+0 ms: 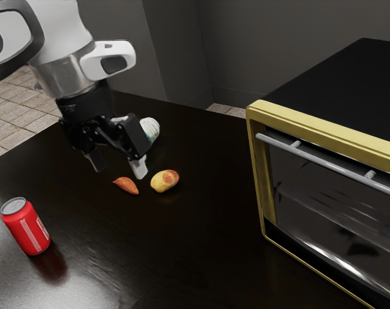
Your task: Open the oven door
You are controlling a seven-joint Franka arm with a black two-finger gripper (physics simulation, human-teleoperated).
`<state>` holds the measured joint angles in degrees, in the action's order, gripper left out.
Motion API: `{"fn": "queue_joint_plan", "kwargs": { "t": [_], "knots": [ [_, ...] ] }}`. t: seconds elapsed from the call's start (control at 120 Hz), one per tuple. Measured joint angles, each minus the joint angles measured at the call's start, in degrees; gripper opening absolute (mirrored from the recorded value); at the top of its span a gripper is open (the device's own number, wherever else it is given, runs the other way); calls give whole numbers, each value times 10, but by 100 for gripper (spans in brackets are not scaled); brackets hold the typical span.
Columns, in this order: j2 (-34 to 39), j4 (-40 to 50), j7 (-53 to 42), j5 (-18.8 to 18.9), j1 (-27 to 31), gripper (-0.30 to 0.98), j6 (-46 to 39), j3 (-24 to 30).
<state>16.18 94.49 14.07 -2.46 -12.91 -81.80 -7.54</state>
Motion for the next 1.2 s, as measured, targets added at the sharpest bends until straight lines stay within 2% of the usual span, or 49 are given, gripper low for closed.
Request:
{"fn": "queue_joint_plan", "kwargs": {
  "t": [0.083, 0.167, 0.208, 0.267, 0.3, 0.392, 0.5, 0.633, 0.75, 1.067, 1.2],
  "knots": [
    [18, 13, 38, -1, -4, 69, 11, -1],
    [84, 43, 72, 0, -24, 69, 17, -5],
    [91, 53, 87, 1, -23, 69, 7, -11],
    [68, 58, 106, -8, -27, 68, -47, -14],
    [55, 60, 120, -27, -31, 68, -84, -14],
    [45, 79, 192, -59, -74, 68, -179, -12],
    [61, 126, 290, -52, -116, 69, -274, -9],
    [65, 160, 406, -46, -128, 69, -361, -2],
    [57, 167, 520, -12, -135, 69, -412, 22],
    [15, 174, 751, 11, -90, 68, -491, 33],
    [6, 174, 816, 14, -53, 68, -513, 82]
  ]
}}
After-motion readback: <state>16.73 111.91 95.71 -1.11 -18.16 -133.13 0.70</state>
